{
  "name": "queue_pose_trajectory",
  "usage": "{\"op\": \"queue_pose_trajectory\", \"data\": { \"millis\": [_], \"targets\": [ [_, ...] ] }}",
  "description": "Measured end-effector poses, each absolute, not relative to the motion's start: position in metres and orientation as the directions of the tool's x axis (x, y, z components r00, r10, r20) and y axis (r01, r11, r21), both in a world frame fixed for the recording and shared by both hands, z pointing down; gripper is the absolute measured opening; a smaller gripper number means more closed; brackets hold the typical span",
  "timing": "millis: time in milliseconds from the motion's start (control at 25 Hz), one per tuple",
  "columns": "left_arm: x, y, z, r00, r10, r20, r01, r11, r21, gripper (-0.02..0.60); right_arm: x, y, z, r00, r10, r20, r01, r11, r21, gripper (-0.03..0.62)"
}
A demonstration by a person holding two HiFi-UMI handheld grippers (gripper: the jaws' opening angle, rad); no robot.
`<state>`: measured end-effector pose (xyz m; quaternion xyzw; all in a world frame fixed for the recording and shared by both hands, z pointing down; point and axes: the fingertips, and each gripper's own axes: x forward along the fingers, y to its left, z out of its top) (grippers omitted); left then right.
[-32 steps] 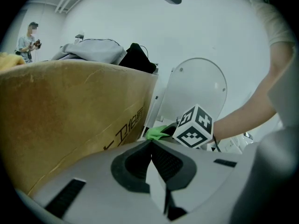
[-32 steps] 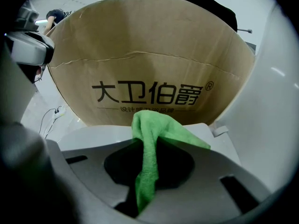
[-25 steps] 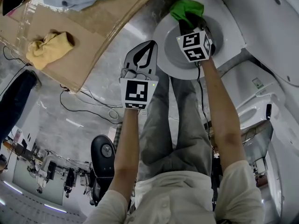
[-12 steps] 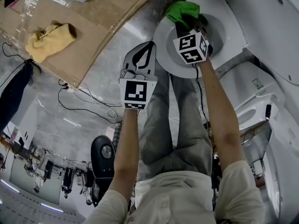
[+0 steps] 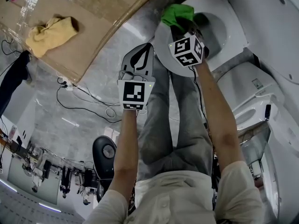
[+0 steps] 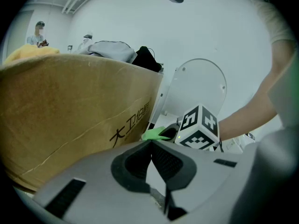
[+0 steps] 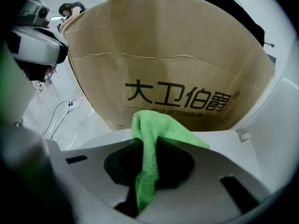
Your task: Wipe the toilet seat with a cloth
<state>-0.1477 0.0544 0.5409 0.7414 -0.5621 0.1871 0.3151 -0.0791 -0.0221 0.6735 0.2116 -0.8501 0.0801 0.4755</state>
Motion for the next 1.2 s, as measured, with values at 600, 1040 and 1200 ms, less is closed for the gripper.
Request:
{"op": "queue_pose_trajectory", "data": {
  "millis": [600, 1040, 1200],
  "targets": [
    [-0.154, 0.084, 0.55, 0.285, -0.701, 0.654, -0.954, -0.137, 0.268, 0.012, -0.095, 0.02, 0.676, -0.479, -0.23, 0.847, -0.39, 0.92, 0.029, 0.043],
    [-0.153, 0.098, 0.551, 0.28, -0.69, 0.668, -0.955, -0.132, 0.265, 0.012, -0.098, 0.06, 0.676, -0.493, -0.176, 0.852, -0.367, 0.93, -0.021, 0.043],
    [-0.154, 0.104, 0.553, 0.278, -0.683, 0.676, -0.956, -0.13, 0.261, 0.012, -0.095, 0.076, 0.677, -0.498, -0.159, 0.853, -0.363, 0.931, -0.039, 0.043]
  ]
}}
